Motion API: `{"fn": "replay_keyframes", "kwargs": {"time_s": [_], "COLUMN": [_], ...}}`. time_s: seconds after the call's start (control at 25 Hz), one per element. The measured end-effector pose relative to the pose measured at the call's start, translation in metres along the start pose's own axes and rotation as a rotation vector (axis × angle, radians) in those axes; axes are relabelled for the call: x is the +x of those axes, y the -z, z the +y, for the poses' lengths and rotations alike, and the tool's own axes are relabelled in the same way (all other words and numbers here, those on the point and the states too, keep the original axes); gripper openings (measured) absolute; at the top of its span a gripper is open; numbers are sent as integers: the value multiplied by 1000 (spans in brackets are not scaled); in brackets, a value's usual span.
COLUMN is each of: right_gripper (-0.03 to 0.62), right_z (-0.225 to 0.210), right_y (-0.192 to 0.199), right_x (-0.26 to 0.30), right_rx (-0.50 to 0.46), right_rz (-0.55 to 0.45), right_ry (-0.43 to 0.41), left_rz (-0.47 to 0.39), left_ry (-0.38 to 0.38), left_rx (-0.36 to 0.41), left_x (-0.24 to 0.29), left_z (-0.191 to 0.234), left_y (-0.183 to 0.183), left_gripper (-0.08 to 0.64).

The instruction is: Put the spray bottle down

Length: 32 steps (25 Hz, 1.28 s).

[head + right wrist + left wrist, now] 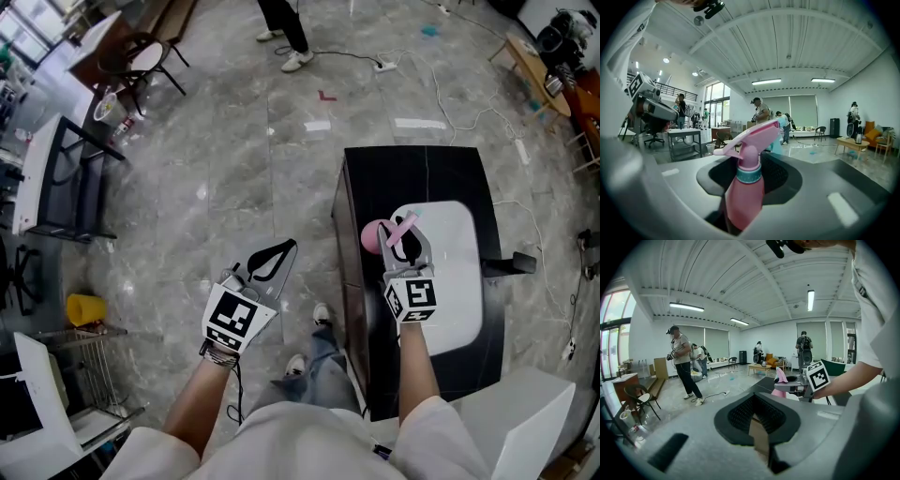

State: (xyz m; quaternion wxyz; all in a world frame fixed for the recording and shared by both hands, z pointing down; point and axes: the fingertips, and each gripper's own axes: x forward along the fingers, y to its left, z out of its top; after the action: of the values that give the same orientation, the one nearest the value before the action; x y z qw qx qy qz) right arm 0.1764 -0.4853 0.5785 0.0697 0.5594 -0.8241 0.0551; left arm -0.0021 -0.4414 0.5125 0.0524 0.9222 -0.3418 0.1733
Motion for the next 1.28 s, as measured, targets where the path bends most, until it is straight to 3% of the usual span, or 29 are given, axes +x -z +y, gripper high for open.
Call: {"fn": "replay_keyframes", "kwargs": {"time_s": [0.88, 1.28], "right_gripper": [156, 211], "right_z": [8, 13], "right_y": [14, 18], "right_x": [9, 8], "right_rx": [-23, -39], "right_rz": [18, 61], "right_ry": [-20, -36], "left_rz": [18, 10], "left_ry": [-5, -7], "left_rx": [-16, -19], "left_x": [-5, -11], "left_z": [3, 1], "left_y": [11, 10], "left_gripper": [5, 5]}}
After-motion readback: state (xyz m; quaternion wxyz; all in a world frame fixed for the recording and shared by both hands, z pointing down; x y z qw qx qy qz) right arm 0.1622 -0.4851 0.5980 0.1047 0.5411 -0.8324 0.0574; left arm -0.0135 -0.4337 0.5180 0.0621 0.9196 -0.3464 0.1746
